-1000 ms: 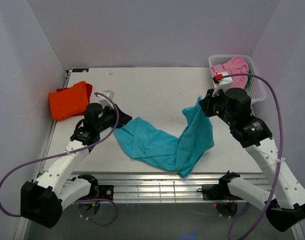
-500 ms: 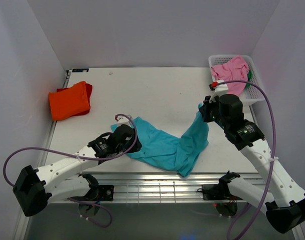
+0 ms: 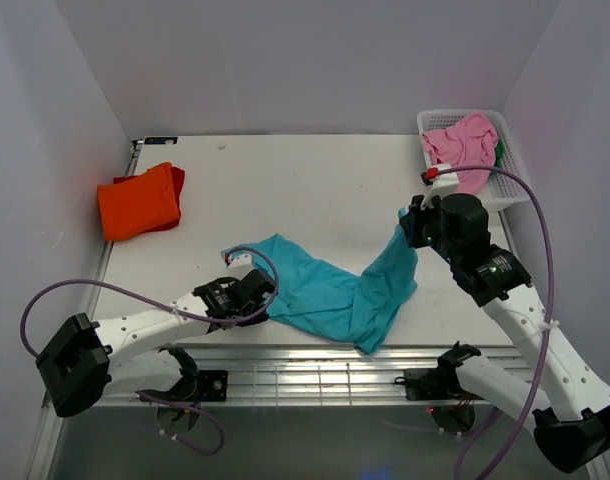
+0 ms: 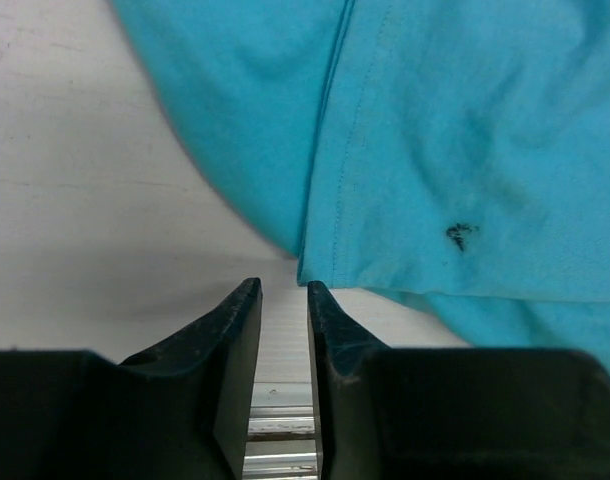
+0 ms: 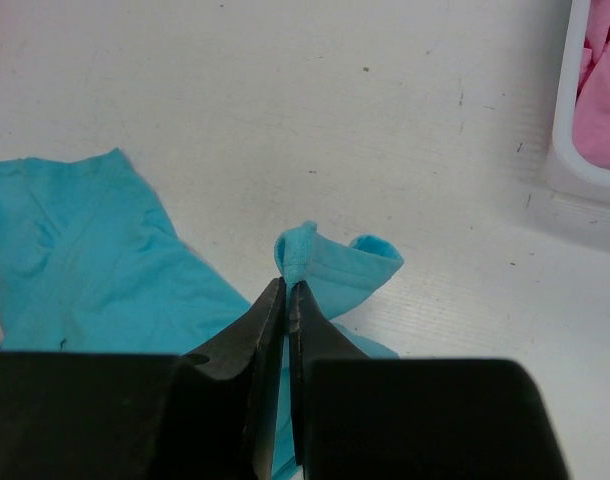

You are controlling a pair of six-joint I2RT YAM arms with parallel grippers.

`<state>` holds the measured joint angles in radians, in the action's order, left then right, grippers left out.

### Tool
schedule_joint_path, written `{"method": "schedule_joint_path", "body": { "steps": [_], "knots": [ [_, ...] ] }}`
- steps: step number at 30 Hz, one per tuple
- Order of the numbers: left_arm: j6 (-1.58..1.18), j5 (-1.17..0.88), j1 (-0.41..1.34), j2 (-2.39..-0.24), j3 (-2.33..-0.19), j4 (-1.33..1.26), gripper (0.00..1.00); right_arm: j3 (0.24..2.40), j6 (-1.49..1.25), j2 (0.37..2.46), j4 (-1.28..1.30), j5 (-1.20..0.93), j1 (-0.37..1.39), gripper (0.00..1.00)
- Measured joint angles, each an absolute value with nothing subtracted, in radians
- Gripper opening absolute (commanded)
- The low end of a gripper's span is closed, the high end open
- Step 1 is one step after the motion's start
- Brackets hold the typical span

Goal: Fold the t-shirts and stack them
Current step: Flatten out the tshirt

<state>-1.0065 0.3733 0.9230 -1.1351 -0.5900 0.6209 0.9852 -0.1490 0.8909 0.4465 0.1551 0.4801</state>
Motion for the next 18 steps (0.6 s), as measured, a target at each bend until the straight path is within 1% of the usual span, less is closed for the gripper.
{"method": "schedule_joint_path", "body": {
  "steps": [3,8,9,13,18],
  "knots": [
    [-1.029,0.381,0.938,-1.139,-0.576,0.628,0.33,0.985,-0.149,0.883,0.446,0.155,0.48,0.08],
    [-1.044,0.39,0.941,-1.137,-0.575,0.624,0.33,0.985,-0.149,0.882,0.446,0.155,0.48,0.08],
    [-1.044,0.392,0.941,-1.137,-0.575,0.621,0.34,0.985,-0.149,0.882,0.446,0.155,0.48,0.08],
    [-1.039,0.392,0.943,-1.137,-0.574,0.597,0.45,0.984,-0.149,0.882,0.446,0.155,0.48,0.08],
    [-1.033,0.384,0.943,-1.145,-0.569,0.558,0.47,0.984,-0.149,0.882,0.446,0.154,0.48,0.08]
  ]
}}
